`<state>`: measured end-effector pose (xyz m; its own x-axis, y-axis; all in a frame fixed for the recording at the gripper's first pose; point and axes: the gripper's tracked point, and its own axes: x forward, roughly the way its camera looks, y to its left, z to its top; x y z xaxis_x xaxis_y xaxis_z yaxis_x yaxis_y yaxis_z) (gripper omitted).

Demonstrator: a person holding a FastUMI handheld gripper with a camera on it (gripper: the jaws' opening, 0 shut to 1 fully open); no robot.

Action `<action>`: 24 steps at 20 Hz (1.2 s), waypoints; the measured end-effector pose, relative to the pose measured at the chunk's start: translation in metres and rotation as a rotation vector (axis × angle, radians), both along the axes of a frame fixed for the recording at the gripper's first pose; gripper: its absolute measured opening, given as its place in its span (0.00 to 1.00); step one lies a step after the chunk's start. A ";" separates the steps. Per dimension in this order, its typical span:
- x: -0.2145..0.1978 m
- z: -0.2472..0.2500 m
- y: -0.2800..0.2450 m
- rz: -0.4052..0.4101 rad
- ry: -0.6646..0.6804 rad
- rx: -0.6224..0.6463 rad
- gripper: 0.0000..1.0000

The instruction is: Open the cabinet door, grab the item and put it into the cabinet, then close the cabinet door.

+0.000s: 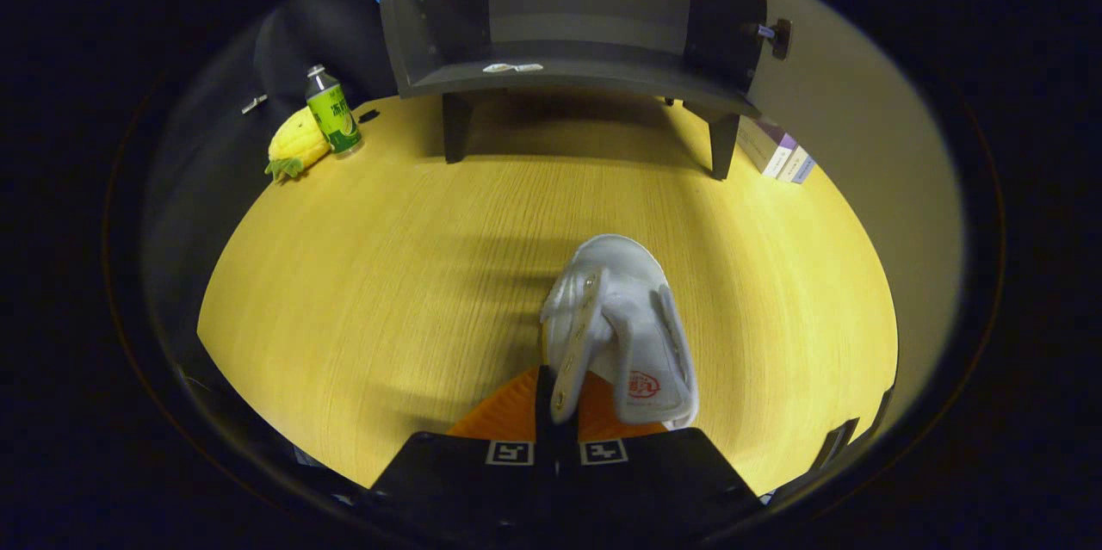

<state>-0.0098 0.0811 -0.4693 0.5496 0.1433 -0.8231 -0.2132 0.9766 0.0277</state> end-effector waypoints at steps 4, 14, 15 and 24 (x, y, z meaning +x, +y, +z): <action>0.008 0.049 -0.004 0.044 -0.091 -0.037 0.05; 0.051 0.244 0.011 0.068 -0.317 0.037 0.05; 0.059 0.259 0.014 0.075 -0.331 0.041 0.05; 0.164 0.391 0.047 0.077 -0.500 0.094 0.05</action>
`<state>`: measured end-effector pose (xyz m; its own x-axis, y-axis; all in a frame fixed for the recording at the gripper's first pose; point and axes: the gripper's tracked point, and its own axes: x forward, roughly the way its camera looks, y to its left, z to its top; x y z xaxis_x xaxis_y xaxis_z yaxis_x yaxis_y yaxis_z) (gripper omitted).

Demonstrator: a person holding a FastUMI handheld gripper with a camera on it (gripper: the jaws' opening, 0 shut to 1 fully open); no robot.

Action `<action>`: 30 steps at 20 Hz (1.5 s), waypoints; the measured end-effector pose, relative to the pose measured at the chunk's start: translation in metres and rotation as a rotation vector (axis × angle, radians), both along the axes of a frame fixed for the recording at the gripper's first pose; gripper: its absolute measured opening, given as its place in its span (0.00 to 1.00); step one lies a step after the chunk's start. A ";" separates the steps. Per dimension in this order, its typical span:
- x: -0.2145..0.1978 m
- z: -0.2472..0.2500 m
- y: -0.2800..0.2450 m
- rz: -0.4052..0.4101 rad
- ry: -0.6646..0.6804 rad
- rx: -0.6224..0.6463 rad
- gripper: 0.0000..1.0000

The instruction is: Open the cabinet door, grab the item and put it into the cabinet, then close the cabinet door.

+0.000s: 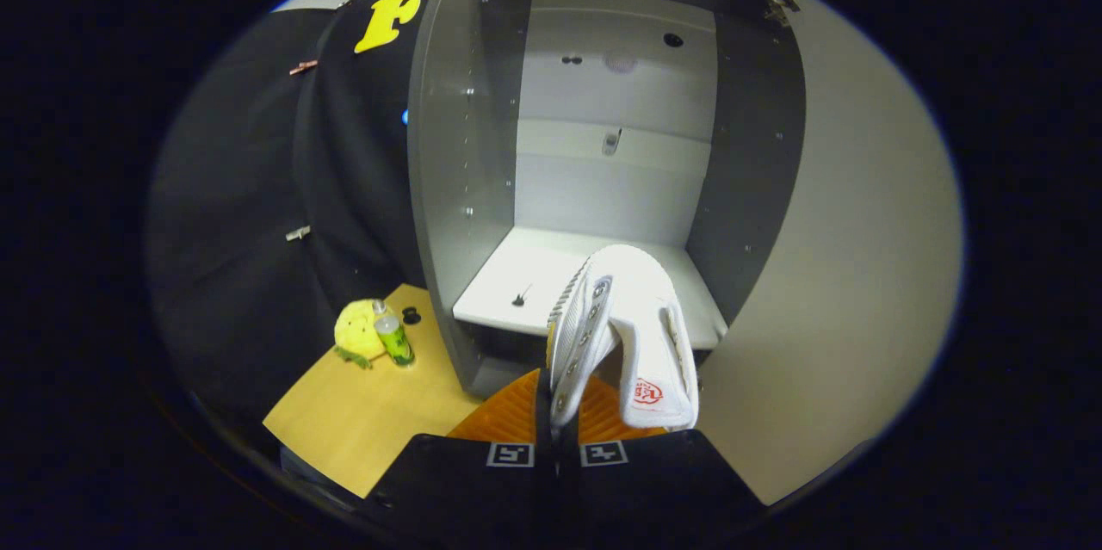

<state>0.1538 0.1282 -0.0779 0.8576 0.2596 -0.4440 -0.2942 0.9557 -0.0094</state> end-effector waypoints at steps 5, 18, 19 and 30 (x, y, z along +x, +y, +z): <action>0.078 0.039 0.025 -0.003 -0.049 0.021 0.04; 0.228 -0.046 0.034 -0.097 0.083 -0.038 0.04; 0.233 -0.053 0.036 -0.095 0.090 -0.047 0.04; 0.244 -0.088 0.049 -0.120 0.164 -0.092 0.20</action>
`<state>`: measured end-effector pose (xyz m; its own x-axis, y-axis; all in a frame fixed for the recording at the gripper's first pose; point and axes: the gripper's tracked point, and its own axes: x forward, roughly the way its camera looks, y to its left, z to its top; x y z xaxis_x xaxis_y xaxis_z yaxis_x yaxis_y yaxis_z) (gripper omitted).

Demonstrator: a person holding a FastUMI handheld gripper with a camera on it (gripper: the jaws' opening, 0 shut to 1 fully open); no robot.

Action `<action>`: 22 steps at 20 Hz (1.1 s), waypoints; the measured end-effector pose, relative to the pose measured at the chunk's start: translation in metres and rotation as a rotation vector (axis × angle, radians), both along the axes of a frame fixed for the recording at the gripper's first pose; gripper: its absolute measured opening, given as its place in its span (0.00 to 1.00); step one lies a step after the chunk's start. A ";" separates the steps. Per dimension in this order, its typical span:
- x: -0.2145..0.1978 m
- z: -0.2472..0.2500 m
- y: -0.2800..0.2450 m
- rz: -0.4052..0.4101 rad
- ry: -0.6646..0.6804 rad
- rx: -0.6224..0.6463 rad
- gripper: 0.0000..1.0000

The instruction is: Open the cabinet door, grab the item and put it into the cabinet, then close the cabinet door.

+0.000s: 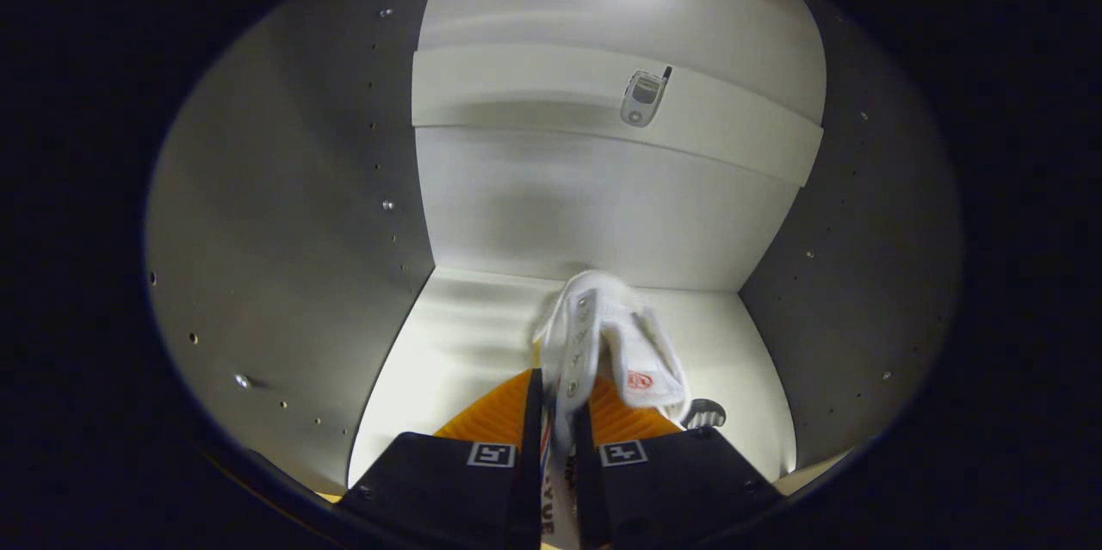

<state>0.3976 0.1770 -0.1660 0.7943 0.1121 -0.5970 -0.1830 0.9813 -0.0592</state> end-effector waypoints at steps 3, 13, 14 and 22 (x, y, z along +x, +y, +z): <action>-0.015 0.031 0.005 0.003 -0.072 0.006 0.37; -0.159 0.142 -0.020 0.046 -0.395 0.023 0.98; -0.181 0.150 -0.022 0.065 -0.433 0.021 0.98; -0.357 0.153 -0.037 0.235 -0.506 0.182 0.98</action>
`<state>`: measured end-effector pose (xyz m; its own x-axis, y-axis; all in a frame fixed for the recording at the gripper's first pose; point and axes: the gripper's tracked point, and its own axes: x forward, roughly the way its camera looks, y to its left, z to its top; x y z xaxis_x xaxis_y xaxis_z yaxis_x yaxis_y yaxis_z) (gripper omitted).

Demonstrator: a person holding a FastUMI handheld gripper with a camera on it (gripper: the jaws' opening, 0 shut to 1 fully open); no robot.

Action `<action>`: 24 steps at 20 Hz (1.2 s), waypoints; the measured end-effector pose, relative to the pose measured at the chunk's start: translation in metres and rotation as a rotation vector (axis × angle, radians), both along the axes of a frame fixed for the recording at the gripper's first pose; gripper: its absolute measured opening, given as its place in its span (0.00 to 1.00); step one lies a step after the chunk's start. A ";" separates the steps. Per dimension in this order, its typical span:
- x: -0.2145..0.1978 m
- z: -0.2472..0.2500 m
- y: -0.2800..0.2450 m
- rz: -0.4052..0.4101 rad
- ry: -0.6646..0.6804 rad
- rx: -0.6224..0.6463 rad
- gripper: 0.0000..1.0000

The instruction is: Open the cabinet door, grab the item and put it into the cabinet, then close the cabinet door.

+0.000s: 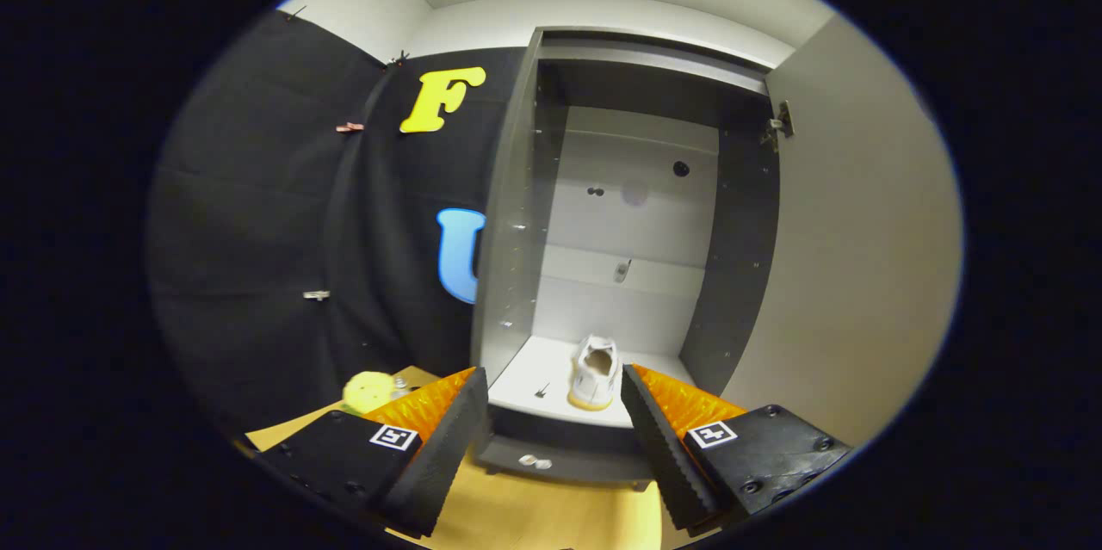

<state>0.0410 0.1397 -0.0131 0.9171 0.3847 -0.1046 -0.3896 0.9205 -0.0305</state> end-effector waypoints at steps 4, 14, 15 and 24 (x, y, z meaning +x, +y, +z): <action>-0.077 -0.018 -0.027 0.122 0.066 0.047 0.98; -0.159 -0.022 -0.157 0.119 0.087 0.124 0.98; -0.160 -0.019 -0.173 0.099 0.082 0.131 0.98; -0.150 -0.002 -0.291 -0.077 0.068 0.177 0.98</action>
